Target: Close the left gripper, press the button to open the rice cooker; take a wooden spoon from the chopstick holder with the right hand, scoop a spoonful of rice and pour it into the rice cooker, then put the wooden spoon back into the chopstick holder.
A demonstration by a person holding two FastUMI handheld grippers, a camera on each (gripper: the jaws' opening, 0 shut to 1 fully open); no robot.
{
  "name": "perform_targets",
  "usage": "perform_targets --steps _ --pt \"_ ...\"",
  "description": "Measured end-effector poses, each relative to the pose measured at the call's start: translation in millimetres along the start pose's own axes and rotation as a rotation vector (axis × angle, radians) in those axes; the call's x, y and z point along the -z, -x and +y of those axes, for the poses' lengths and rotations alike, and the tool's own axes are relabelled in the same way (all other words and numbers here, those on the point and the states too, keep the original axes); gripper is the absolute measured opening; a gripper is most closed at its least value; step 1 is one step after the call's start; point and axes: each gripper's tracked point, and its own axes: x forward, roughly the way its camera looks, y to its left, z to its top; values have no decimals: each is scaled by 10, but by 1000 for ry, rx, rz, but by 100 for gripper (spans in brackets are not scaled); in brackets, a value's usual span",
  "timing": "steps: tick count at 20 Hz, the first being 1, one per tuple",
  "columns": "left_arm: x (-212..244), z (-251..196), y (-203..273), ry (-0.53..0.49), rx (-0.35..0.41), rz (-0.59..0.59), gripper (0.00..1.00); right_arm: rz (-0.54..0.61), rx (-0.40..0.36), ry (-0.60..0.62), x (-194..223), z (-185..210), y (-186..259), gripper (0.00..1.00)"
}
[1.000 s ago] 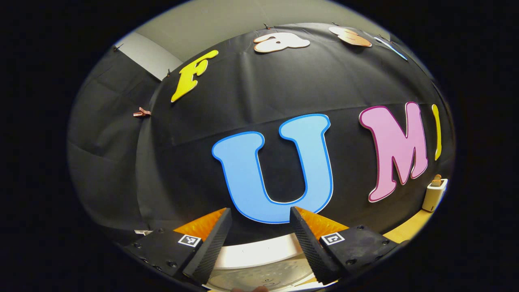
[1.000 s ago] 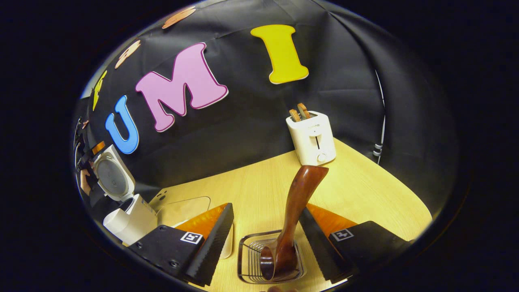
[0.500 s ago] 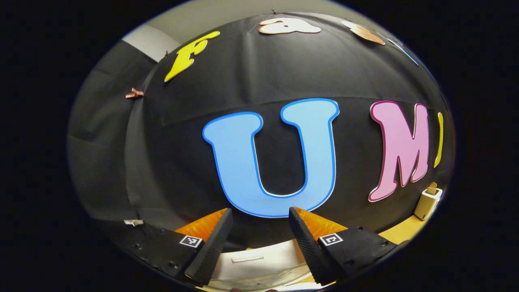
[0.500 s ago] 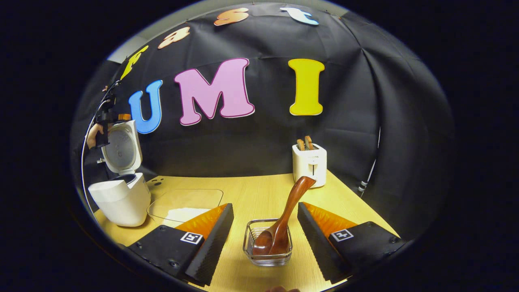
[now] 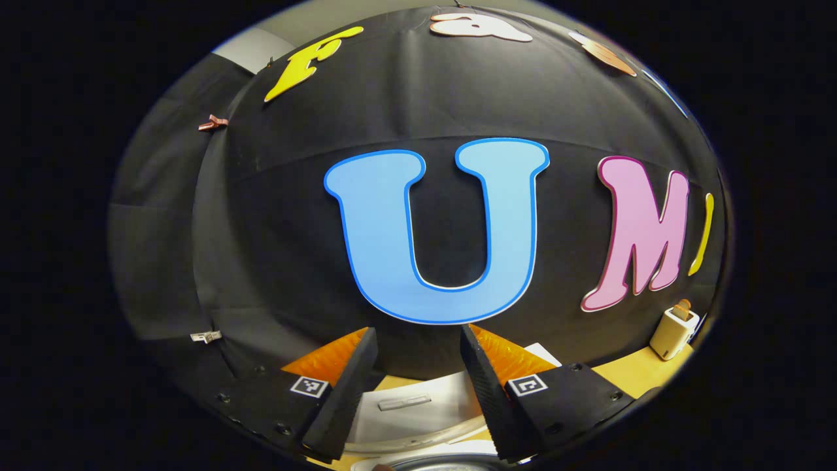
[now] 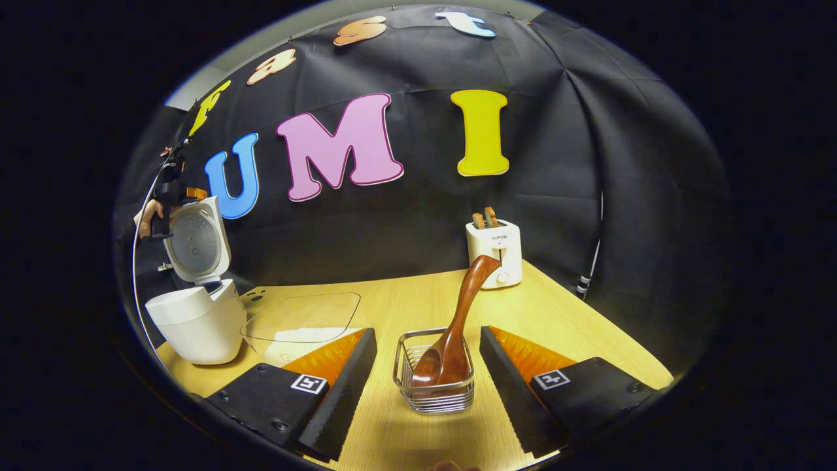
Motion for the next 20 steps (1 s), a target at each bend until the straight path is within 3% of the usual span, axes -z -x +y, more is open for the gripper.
perform_targets --steps 10,12,14,19,20 --pt "400 -408 848 77 84 119 78 9 -52 -40 206 66 218 98" --pt "582 -471 1036 88 77 150 78 14 -71 -61 239 105 265 98" --pt "782 -563 1214 108 84 182 71 21 -93 -79 295 141 332 98" --pt "1411 -767 1544 118 64 268 74 39 -128 -100 470 215 471 98" --pt "1527 -799 1591 100 60 278 70 45 -136 -107 516 230 499 98"
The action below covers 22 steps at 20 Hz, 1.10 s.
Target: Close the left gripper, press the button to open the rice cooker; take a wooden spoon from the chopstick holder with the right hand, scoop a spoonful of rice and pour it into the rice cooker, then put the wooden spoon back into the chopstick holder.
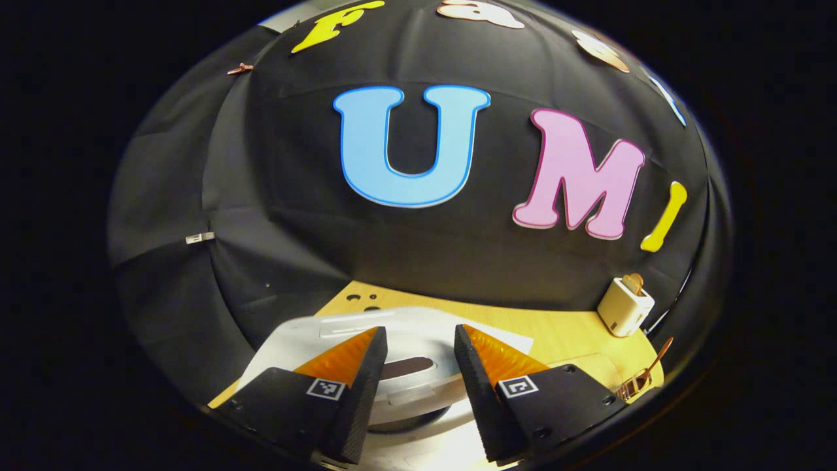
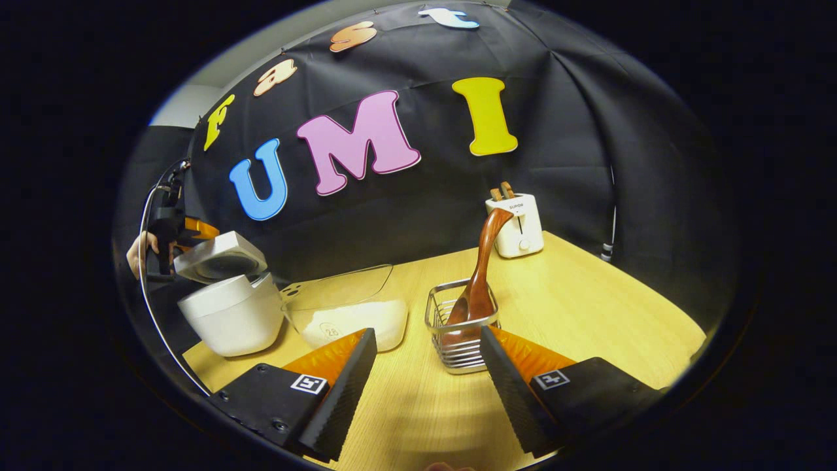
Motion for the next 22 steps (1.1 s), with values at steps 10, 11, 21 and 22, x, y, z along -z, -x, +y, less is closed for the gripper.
perform_targets --steps 10,11,21,22 --pt "695 -95 -35 65 -62 20 66 37 -12 -45 240 -104 65 98" --pt "698 -88 -38 69 -66 5 63 34 -15 -44 244 -104 55 98" --pt "729 -75 -65 -76 -148 -102 51 62 -43 -57 450 -5 3 98" --pt "733 -119 -74 -102 -134 -106 52 64 -42 -55 435 0 6 98"
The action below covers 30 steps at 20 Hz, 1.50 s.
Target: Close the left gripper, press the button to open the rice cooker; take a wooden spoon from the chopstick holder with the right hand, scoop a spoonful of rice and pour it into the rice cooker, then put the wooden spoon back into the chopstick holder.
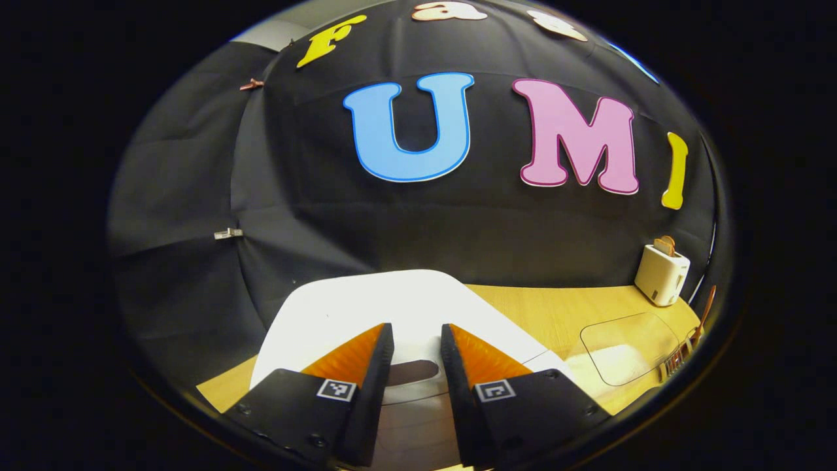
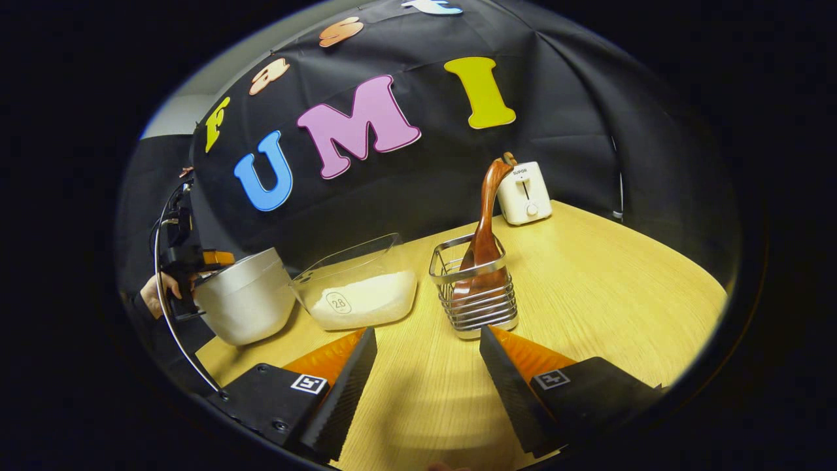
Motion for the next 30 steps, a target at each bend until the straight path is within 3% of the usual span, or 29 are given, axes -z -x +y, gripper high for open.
perform_targets --steps 1,2,3,4,6,14,19,24,30 --pt "-5 4 15 -28 -9 -12 56 -4 5 6 -19 -10 14 98" --pt "-27 51 38 -49 -41 -29 66 -13 13 14 -52 -21 30 98" --pt "-94 73 58 -53 -50 -62 69 -29 21 21 -107 -26 43 98" --pt "-162 25 95 -36 -29 -89 84 -58 32 25 -174 -41 66 98" --pt "-232 -131 248 22 22 -144 97 -112 64 22 -287 -95 110 98" --pt "-321 -443 1319 57 178 -364 97 -178 158 64 -424 -103 272 98" --pt "-47 -458 1762 155 289 -376 97 -289 200 170 -621 124 519 98" --pt "412 -230 1856 124 253 -357 96 -424 231 241 -729 361 770 98" --pt "767 -278 1839 21 221 -358 95 -451 259 238 -571 402 921 98"
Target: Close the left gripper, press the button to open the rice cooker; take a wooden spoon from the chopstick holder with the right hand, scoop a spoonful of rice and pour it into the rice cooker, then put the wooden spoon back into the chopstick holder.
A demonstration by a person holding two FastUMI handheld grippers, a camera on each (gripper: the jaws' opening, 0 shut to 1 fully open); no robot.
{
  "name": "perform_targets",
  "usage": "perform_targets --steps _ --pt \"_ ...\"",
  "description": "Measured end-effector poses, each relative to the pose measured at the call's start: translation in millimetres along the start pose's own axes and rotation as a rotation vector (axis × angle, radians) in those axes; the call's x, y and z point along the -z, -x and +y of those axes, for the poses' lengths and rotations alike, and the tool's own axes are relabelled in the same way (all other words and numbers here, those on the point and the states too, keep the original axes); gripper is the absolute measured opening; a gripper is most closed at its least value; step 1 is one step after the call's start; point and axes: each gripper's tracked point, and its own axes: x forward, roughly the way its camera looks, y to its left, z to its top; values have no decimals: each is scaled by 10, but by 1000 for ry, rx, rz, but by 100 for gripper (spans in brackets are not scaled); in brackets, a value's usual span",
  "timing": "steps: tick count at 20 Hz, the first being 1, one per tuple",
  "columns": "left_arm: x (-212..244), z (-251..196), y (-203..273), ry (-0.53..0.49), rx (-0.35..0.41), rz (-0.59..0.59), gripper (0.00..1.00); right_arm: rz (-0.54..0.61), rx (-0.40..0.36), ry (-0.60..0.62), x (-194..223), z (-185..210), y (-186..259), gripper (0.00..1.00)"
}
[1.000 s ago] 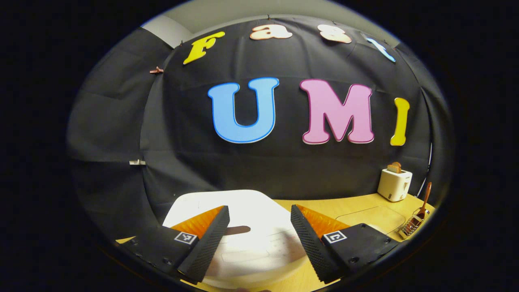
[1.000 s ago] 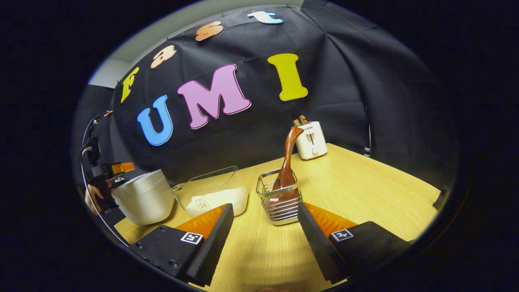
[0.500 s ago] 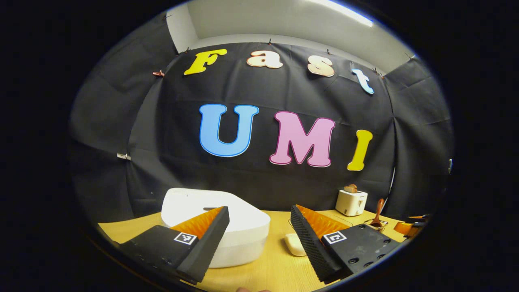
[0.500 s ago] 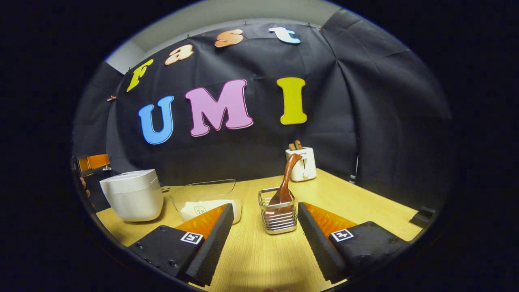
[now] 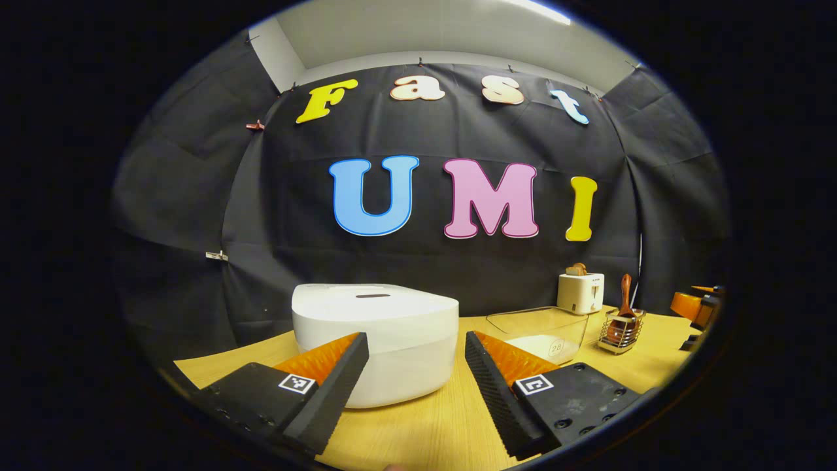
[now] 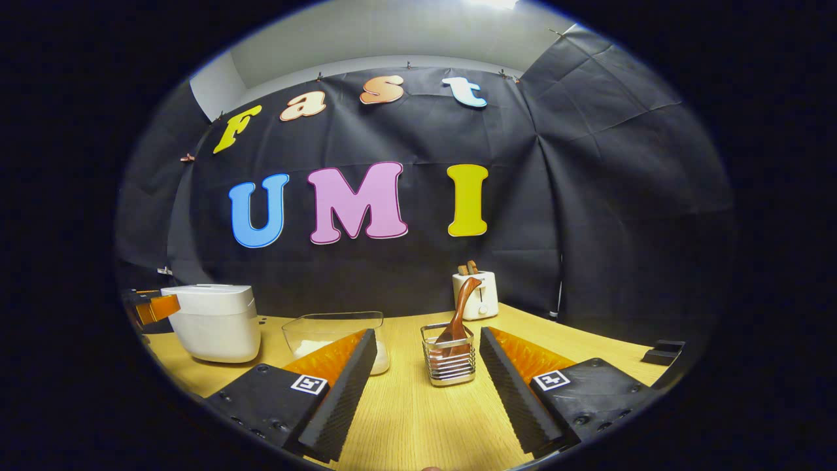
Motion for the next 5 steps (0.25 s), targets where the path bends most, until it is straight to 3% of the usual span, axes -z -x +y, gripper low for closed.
perform_targets --steps 5 --pt "317 -255 -57 -53 31 60 95 -35 6 16 67 -21 189 98"
